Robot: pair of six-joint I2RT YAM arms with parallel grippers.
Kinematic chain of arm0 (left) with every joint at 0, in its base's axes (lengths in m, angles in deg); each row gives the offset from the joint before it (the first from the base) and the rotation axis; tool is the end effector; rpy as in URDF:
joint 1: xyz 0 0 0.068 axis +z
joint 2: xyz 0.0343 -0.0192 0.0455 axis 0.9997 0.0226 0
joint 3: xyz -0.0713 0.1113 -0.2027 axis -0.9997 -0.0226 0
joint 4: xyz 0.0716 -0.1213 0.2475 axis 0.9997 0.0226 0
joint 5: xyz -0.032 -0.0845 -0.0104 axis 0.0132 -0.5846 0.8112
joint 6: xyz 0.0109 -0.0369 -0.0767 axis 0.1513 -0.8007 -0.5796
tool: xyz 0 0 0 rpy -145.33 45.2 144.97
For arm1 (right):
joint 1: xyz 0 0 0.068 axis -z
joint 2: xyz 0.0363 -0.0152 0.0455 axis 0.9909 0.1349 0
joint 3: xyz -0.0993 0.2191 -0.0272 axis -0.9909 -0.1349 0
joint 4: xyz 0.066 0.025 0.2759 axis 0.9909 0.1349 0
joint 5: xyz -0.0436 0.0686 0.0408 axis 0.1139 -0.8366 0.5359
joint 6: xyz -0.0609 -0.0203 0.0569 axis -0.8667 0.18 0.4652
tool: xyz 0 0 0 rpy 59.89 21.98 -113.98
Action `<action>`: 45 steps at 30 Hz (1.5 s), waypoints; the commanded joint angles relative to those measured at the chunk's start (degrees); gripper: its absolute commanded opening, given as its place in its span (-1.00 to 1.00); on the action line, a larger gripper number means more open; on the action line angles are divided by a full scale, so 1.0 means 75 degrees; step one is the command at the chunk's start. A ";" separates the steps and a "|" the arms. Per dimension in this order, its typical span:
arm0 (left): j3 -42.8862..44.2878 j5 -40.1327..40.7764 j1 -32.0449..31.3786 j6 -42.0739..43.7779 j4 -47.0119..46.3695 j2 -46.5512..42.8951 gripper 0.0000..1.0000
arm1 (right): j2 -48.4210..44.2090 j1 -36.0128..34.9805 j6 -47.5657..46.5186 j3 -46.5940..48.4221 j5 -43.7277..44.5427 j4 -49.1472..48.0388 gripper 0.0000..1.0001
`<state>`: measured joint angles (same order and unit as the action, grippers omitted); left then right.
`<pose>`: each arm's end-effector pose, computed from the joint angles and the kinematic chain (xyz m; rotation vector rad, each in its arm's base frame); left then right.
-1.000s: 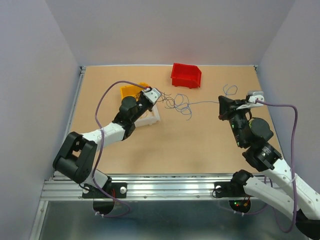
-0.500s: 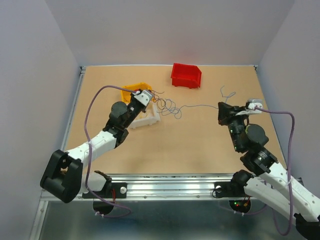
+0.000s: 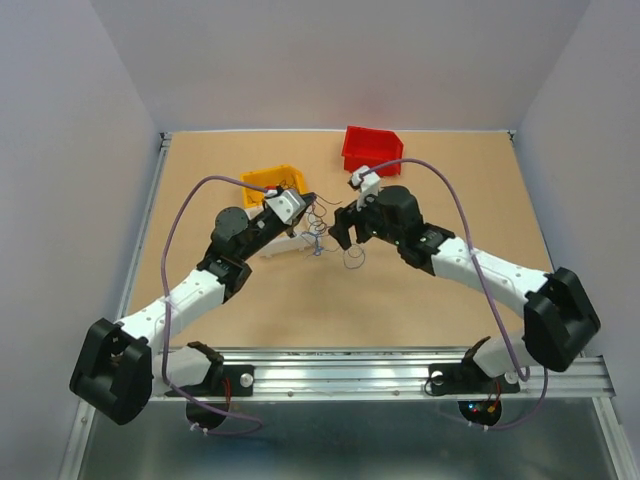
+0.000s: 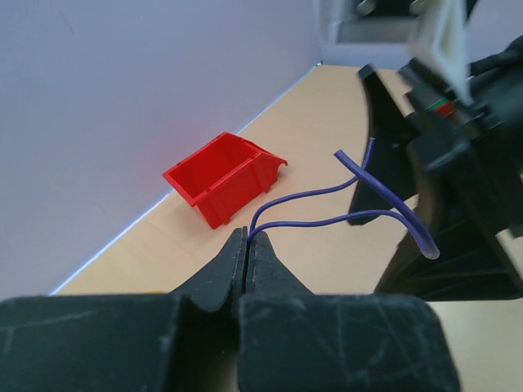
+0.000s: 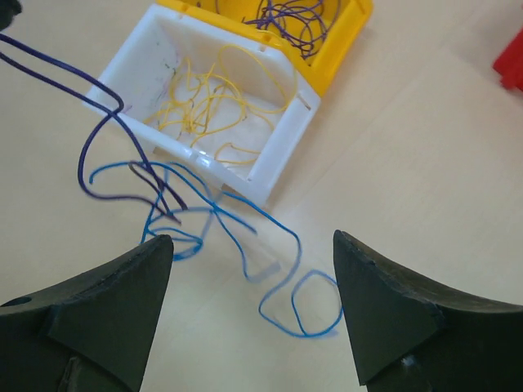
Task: Untangle the cables
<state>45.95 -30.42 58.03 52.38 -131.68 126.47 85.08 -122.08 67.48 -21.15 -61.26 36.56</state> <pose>0.2664 -0.1920 0.2825 0.8392 1.0418 -0.4544 0.2898 0.2496 0.2269 -0.6404 1.8660 0.5998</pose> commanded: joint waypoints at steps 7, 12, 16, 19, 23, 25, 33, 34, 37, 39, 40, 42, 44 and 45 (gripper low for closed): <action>-0.0011 0.0339 -0.0023 -0.0379 -0.0185 -0.0950 -1.00 | 0.1600 -0.0033 -0.1993 0.1331 -0.2807 -0.0362 0.64; -0.0058 0.0491 -0.0023 -0.0507 -0.0174 -0.1255 -1.00 | 0.1636 -0.0044 -0.2534 0.1155 -0.3159 -0.0363 0.58; -0.0128 0.1498 -0.0023 -0.0590 -0.0174 -0.1571 -1.00 | 0.1519 -0.0033 -0.2524 0.1073 -0.3570 -0.0258 -0.24; -0.0222 0.2212 0.0000 -0.0672 -0.0325 -0.1736 -1.00 | 0.1414 -0.0033 -0.2639 0.1085 -0.3768 0.0139 -0.79; -0.0362 0.3313 0.0000 -0.0602 -0.0595 -0.1912 -1.00 | 0.0993 -0.0044 -0.2454 0.0862 -0.3396 0.0281 -0.99; -0.0339 0.4131 0.0047 -0.0590 -0.0712 -0.1819 -1.00 | 0.0571 -0.0033 -0.1999 0.0699 -0.2382 0.0329 -0.99; -0.0269 0.5050 0.0340 -0.0672 -0.0970 -0.1502 -1.00 | -0.0578 -0.0021 -0.0475 0.0300 0.3092 0.1184 -0.92; -0.0304 0.5144 0.0375 -0.0637 -0.1063 -0.1490 -1.00 | -0.0718 0.0002 -0.0240 0.0288 0.3933 0.1161 -0.93; -0.0304 0.5191 0.0410 -0.0625 -0.1111 -0.1432 -1.00 | -0.0941 0.0189 0.0077 0.0218 0.4700 0.1161 -0.92; -0.0292 0.5203 0.0434 -0.0613 -0.1134 -0.1350 -1.00 | -0.1117 0.0307 0.0230 0.0148 0.5076 0.1149 -0.92; -0.0281 0.5226 0.0446 -0.0625 -0.1135 -0.1315 -1.00 | -0.1188 0.0458 0.0312 0.0124 0.5241 0.1149 -0.95; -0.0257 0.5250 0.0469 -0.0601 -0.1146 -0.1221 -1.00 | -0.1410 0.0670 0.0663 0.0066 0.5861 0.1138 -0.95; -0.0211 0.5367 0.0527 -0.0625 -0.1158 -0.1162 -1.00 | -0.1586 0.1161 0.1201 -0.0086 0.6728 0.1126 -0.99; -0.0210 0.5379 0.0632 -0.0660 -0.1158 -0.1116 -1.00 | -0.1703 0.1383 0.1424 -0.0168 0.6939 0.1126 -0.99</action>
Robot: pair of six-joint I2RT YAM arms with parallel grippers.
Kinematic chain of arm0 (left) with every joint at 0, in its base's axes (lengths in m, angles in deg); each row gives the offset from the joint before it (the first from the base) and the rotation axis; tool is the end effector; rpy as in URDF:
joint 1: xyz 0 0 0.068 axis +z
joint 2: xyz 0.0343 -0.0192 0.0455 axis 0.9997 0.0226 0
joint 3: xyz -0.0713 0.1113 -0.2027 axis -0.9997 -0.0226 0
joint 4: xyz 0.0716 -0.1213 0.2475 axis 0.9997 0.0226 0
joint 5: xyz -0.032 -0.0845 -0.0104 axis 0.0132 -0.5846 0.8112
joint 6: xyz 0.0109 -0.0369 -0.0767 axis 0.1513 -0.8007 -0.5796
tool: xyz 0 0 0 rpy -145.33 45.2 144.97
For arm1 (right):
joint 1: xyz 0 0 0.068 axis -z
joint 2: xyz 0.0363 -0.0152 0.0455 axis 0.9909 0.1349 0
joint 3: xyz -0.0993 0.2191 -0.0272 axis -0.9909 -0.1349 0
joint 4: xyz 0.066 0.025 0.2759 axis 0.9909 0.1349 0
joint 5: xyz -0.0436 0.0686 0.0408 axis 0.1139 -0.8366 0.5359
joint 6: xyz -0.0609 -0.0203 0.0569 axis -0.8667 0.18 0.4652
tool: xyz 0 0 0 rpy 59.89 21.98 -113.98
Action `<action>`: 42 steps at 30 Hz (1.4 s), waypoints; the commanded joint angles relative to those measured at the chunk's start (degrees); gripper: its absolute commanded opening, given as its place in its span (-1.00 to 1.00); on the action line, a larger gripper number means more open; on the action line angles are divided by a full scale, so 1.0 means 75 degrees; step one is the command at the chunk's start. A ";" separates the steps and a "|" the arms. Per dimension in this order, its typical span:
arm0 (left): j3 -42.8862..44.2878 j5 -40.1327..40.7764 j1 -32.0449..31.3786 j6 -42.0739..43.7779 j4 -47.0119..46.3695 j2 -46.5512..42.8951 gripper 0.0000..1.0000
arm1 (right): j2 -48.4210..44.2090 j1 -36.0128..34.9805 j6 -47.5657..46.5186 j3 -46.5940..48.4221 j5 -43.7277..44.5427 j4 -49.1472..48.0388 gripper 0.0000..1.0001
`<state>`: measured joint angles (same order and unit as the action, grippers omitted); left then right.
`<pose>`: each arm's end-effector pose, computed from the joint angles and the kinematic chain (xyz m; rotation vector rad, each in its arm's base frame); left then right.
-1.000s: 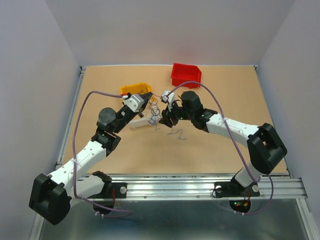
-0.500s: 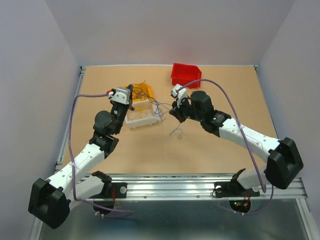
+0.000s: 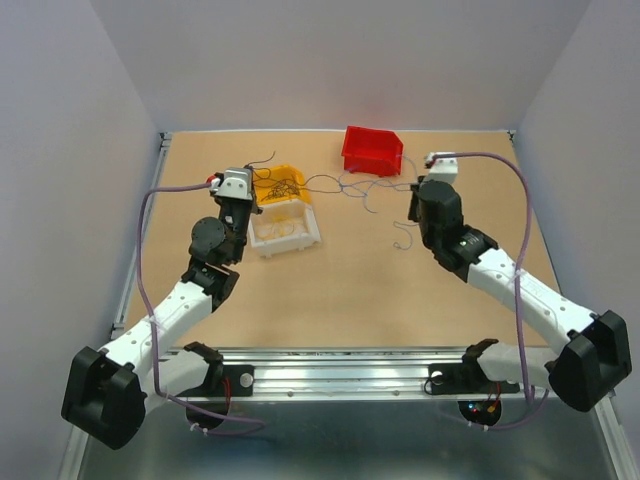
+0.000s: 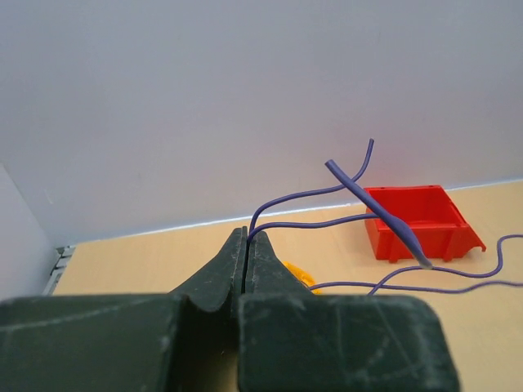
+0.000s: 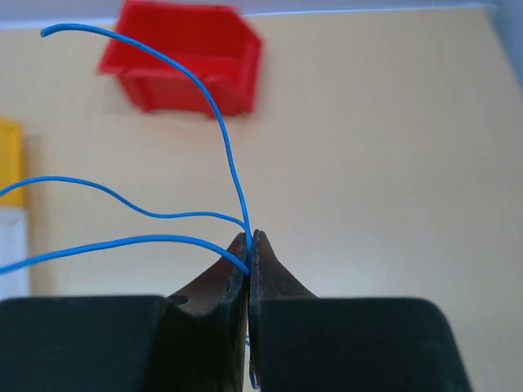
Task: Untangle the cables
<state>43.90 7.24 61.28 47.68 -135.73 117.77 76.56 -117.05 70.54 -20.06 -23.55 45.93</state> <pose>0.2728 -0.1196 0.3232 0.1625 1.1207 -0.0835 0.3067 0.1629 0.2679 -0.0512 1.8632 -0.0353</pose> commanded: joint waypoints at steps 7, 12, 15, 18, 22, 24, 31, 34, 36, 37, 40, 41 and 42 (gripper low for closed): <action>-0.0053 -0.0835 0.0363 -0.0349 -0.0619 -0.0026 -1.00 | -0.1855 0.1641 0.1266 -0.1111 0.0971 -0.0499 -0.99; -0.0147 -0.3237 0.0340 -0.0385 -0.0607 -0.0002 -1.00 | -0.1413 0.1641 0.0094 -0.0925 -0.3386 -0.0792 -0.69; -0.0089 -0.3592 0.0304 -0.0338 -0.0514 0.0103 -1.00 | -0.0885 0.1629 -0.0271 -0.0620 -0.6038 -0.0781 -0.15; -0.0030 -0.3965 0.0293 -0.0303 -0.0408 0.0173 -1.00 | -0.0802 0.1629 -0.0411 -0.0619 -0.6838 -0.0792 0.25; 0.0040 -0.5088 0.0269 -0.0327 -0.0291 0.0279 -1.00 | -0.0837 0.1629 -0.0680 -0.0760 -0.8075 -0.1119 0.59; 0.0087 -0.5266 0.0234 -0.0338 -0.0233 0.0361 -1.00 | -0.0767 0.1629 -0.0763 -0.0784 -0.8711 -0.1295 0.62; 0.0309 -0.6052 0.0187 -0.0385 0.0014 0.0572 -1.00 | -0.0310 0.1501 -0.0846 -0.0995 -1.0869 -0.2829 0.75; 0.0345 -0.6146 0.0164 -0.0397 0.0072 0.0619 -1.00 | -0.0064 0.1372 -0.0564 -0.1065 -1.0965 -0.3615 0.75; 0.0345 -0.6146 0.0152 -0.0408 0.0107 0.0607 -1.00 | 0.0192 0.1290 -0.0447 -0.0960 -1.0871 -0.3886 0.75; 0.0345 -0.6135 0.0152 -0.0420 0.0108 0.0595 -1.00 | 0.0299 0.1243 -0.0458 -0.0901 -1.0882 -0.3898 0.75; 0.0345 -0.6088 0.0152 -0.0409 0.0108 0.0584 -1.00 | 0.0732 0.0997 -0.0494 -0.0644 -1.0824 -0.3933 0.75; 0.0356 -0.6030 0.0164 -0.0397 0.0108 0.0572 -1.00 | 0.0838 0.0962 -0.0494 -0.0585 -1.0719 -0.3933 0.75; 0.0357 -0.5913 0.0152 -0.0374 0.0108 0.0572 -1.00 | 0.0908 0.0950 -0.0482 -0.0550 -1.0660 -0.3933 0.75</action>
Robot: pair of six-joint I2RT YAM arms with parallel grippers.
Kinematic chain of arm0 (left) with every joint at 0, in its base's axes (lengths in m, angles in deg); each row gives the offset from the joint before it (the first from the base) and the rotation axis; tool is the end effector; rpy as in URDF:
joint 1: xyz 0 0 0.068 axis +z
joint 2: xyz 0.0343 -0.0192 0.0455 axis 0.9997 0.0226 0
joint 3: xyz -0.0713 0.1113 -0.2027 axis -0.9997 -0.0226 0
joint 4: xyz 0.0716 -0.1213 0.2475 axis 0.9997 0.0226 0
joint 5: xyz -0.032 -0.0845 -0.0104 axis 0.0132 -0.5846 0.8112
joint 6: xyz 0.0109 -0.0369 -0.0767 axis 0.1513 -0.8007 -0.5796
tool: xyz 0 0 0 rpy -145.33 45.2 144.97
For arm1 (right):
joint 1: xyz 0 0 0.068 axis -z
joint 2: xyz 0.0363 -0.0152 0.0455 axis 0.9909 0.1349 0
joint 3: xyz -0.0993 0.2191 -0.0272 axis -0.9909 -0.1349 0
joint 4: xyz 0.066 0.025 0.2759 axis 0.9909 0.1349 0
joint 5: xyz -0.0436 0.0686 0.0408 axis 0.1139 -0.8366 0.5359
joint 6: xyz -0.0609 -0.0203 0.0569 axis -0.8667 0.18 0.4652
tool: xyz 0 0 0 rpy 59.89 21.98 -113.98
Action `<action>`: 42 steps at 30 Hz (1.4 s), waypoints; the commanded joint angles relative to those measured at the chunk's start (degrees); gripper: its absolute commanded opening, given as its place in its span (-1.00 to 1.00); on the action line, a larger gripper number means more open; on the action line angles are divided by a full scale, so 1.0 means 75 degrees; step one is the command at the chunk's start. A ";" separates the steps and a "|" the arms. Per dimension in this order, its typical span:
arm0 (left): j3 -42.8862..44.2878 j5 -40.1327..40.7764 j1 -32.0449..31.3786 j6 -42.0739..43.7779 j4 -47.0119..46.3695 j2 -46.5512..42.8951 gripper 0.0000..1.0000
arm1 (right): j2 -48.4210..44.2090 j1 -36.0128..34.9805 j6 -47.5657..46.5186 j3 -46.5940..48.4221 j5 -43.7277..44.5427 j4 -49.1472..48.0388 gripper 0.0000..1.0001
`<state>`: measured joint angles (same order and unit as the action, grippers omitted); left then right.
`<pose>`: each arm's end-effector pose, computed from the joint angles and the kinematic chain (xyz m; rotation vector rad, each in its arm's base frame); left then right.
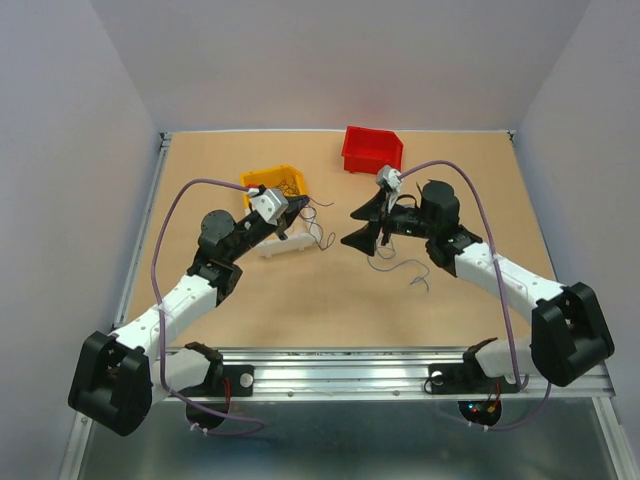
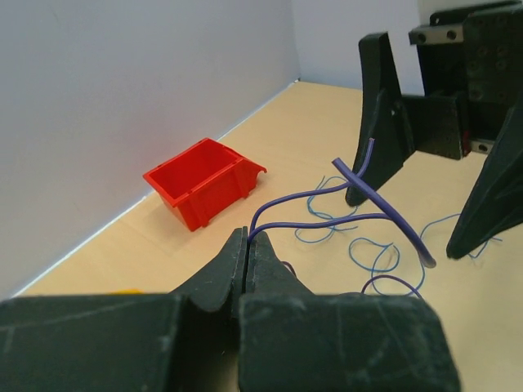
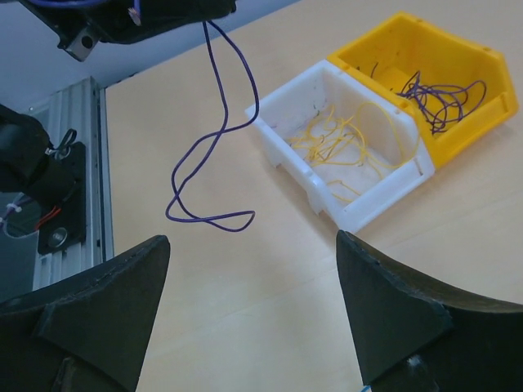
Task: Untangle the cables
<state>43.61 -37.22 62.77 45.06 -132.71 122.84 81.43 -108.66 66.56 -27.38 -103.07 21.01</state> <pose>0.2626 -0.1692 0.2863 0.8131 1.0450 -0.5601 0.2891 0.2047 0.2471 -0.9361 1.5135 1.0771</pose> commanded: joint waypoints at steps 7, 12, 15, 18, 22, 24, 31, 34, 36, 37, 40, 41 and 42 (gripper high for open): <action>0.0453 0.2838 0.0001 0.0479 -0.1394 0.0784 -1.00 | 0.0283 -0.0158 0.0166 0.0392 0.1265 -0.0658 0.75; 0.1119 0.3683 0.0153 0.1546 -0.2240 0.2436 -1.00 | 0.0201 -0.0170 0.0330 0.0275 0.1548 -0.0880 0.75; 0.1892 0.3626 0.0621 0.1582 -0.2088 0.3397 -1.00 | 0.0084 -0.0158 0.0306 0.0205 0.1746 -0.0892 0.75; 0.2526 0.3321 0.1240 0.1488 -0.2076 0.4321 -1.00 | -0.0056 -0.0158 0.0224 0.0076 0.1852 -0.0904 0.75; 0.3171 0.3414 0.1723 0.1430 -0.2111 0.5273 -1.00 | -0.0372 -0.0158 0.0154 -0.0088 0.1946 -0.0904 0.75; 0.3429 0.3449 0.1840 0.1499 -0.1936 0.5637 -1.00 | -0.0455 -0.0158 0.0142 -0.0170 0.1993 -0.0904 0.75; 0.3769 0.2784 0.1887 0.2494 0.0005 0.5697 -1.00 | -0.0596 -0.0158 0.0154 -0.0276 0.2192 -0.0904 0.75; 0.4178 0.2336 0.1759 0.3197 0.2091 0.5521 -1.00 | -0.0620 -0.0169 0.0154 -0.0288 0.2262 -0.0892 0.75; 0.4717 0.2580 0.1595 0.3679 0.3673 0.5684 -1.00 | -0.0608 -0.0158 0.0154 -0.0265 0.2263 -0.0892 0.75; 0.5113 0.2988 0.1536 0.3726 0.4386 0.5801 -1.00 | -0.0596 -0.0158 0.0177 -0.0253 0.2263 -0.0904 0.75; 0.5713 0.2958 0.1524 0.3867 0.5351 0.6305 -1.00 | -0.0491 -0.0158 0.0201 -0.0194 0.2216 -0.0904 0.75; 0.6051 0.2853 0.1524 0.3855 0.5841 0.6399 -1.00 | -0.0456 -0.0158 0.0212 -0.0171 0.2204 -0.0915 0.75; 0.6217 0.2805 0.1524 0.3878 0.6078 0.6562 -1.00 | -0.0432 -0.0158 0.0213 -0.0159 0.2192 -0.0915 0.75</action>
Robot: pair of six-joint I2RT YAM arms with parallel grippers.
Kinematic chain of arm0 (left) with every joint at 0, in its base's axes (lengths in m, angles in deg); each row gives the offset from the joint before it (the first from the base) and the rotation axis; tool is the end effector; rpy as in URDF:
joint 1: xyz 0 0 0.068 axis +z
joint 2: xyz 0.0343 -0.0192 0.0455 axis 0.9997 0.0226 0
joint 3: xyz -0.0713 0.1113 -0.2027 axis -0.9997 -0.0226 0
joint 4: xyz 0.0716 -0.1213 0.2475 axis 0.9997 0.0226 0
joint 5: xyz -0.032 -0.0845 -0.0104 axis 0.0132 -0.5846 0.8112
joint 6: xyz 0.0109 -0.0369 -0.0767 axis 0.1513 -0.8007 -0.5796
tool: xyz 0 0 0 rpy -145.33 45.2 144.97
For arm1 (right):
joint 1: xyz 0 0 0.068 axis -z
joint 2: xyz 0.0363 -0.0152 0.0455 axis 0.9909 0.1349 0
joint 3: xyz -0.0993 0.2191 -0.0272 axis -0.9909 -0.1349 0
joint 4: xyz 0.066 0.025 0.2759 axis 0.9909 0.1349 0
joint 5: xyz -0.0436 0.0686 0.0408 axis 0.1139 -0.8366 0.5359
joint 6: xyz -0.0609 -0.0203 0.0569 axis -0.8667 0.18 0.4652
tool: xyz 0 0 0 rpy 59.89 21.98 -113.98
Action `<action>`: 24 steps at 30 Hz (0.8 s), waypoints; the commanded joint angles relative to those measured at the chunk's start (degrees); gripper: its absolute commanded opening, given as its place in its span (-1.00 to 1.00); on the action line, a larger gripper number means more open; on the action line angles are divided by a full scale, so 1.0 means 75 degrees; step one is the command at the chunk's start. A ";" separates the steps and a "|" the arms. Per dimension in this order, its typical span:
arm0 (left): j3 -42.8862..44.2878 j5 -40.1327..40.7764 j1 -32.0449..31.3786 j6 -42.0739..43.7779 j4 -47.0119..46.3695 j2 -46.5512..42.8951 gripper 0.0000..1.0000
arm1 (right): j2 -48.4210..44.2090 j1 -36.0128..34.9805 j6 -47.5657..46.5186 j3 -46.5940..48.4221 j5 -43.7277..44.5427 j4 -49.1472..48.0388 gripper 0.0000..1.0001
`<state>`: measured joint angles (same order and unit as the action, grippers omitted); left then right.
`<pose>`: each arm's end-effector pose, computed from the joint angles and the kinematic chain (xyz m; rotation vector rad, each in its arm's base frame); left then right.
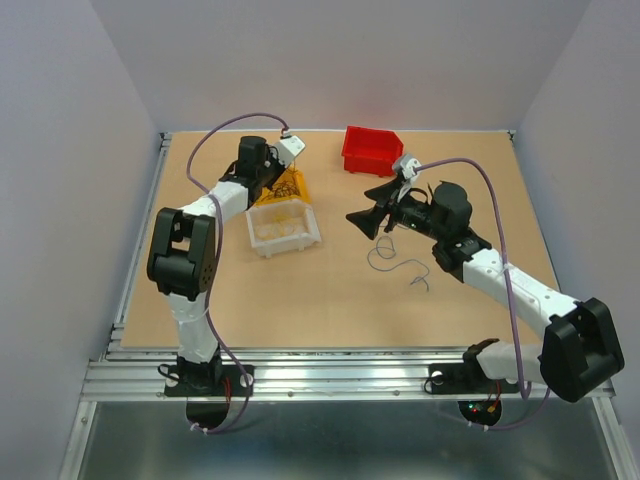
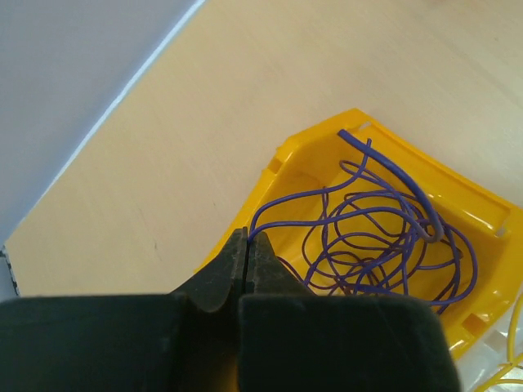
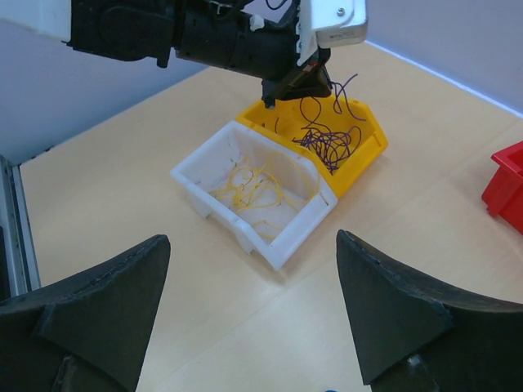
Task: Untangle the cables
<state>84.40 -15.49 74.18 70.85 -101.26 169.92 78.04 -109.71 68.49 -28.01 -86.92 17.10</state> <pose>0.4736 -0.1333 0.1786 0.8998 1.6951 0.1196 0.2968 0.1972 0.2705 -0.7140 1.4896 0.8706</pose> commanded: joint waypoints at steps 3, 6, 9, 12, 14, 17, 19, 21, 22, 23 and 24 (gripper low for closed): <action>0.1541 -0.0221 0.0003 0.0638 0.3079 0.0590 -1.00 | 0.0090 -0.0018 -0.0044 -0.0051 0.0062 -0.0382 0.75; 0.2291 -0.0116 0.0003 0.0838 0.4263 0.0860 -1.00 | 0.0113 -0.0018 -0.0032 -0.0028 0.0062 -0.0394 0.75; 0.2667 0.0083 0.0015 0.0955 0.4897 0.1071 -1.00 | 0.0137 -0.0018 -0.0021 -0.0016 0.0003 -0.0405 0.75; 0.2901 0.0119 0.0026 0.1025 0.5261 0.1363 -1.00 | 0.0137 -0.0018 -0.0021 -0.0016 -0.0008 -0.0394 0.75; 0.3310 0.0154 0.0015 0.1049 0.5787 0.1633 -1.00 | 0.0125 -0.0018 -0.0009 -0.0027 0.0027 -0.0382 0.75; 0.3850 0.0493 0.0026 0.0781 0.6047 0.2184 -0.92 | 0.0113 -0.0018 -0.0032 -0.0039 0.0097 -0.0382 0.75; 0.3770 0.0482 0.0026 0.0628 0.5779 0.2069 -0.73 | 0.0090 -0.0018 -0.0009 -0.0039 0.0167 -0.0359 0.75; 0.3384 0.0365 0.0026 0.0522 0.5182 0.1544 -0.55 | 0.0102 -0.0018 0.0038 -0.0016 0.0179 -0.0289 0.75; 0.3266 0.0365 0.0026 0.0464 0.4983 0.1355 -0.50 | 0.0113 -0.0018 0.0050 -0.0004 0.0191 -0.0265 0.75; 0.3033 0.0400 0.0015 0.0347 0.4621 0.1167 -0.44 | 0.0137 -0.0018 0.0061 0.0065 0.0214 -0.0160 0.75; 0.2961 0.0412 0.0015 0.0288 0.4490 0.0841 -0.39 | 0.0160 -0.0018 0.0108 0.0113 0.0284 -0.0078 0.74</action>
<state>108.64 -12.84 74.18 75.52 -62.44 185.79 79.20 -109.71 68.58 -28.01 -86.37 17.21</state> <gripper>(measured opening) 0.274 0.873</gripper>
